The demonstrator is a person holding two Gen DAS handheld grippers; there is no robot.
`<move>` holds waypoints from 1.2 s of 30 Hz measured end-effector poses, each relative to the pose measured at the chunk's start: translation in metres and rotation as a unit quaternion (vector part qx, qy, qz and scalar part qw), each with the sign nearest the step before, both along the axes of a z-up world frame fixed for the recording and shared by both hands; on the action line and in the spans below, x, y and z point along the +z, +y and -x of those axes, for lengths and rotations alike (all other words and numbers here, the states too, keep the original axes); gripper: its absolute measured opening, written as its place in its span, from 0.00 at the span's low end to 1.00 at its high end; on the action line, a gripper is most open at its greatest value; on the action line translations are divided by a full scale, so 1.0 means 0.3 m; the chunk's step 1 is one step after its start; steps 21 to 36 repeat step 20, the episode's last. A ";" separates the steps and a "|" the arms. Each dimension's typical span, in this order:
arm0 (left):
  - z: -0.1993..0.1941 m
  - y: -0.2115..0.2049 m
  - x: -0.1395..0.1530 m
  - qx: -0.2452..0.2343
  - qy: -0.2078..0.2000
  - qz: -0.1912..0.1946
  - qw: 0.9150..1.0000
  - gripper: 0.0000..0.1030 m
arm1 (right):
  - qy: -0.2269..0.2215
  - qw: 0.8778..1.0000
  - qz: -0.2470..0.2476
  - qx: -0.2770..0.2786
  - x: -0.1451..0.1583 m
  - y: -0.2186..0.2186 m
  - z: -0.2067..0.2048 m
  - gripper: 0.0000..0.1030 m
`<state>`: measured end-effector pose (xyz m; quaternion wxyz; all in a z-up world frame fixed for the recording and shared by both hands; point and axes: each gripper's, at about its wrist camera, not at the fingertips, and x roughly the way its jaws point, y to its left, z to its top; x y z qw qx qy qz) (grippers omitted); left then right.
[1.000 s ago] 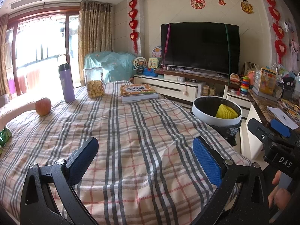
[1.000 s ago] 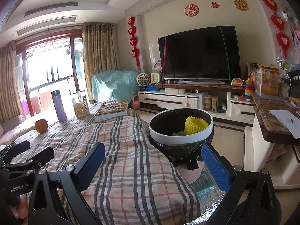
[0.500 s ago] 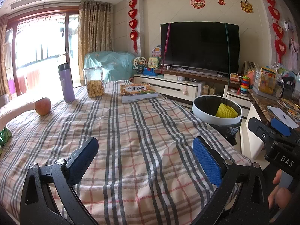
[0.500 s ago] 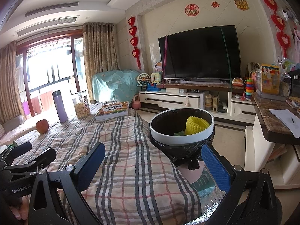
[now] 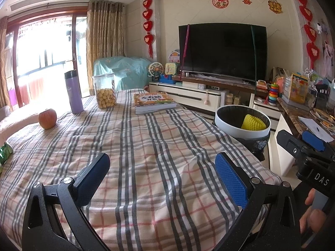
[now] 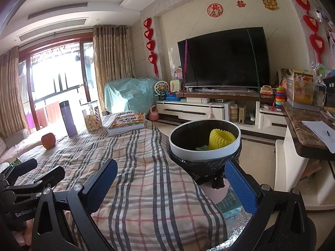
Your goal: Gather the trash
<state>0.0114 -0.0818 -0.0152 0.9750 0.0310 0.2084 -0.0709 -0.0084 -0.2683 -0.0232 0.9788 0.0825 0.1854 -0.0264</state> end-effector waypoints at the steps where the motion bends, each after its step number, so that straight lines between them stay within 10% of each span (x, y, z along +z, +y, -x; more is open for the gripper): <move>1: -0.001 0.000 -0.001 -0.001 0.000 -0.001 1.000 1.00 | 0.000 1.000 0.000 0.001 0.000 0.001 -0.001 1.00; 36: -0.066 0.049 -0.002 -0.002 0.021 0.006 1.000 1.00 | 0.037 0.999 -0.023 0.017 -0.018 -0.011 -0.072 1.00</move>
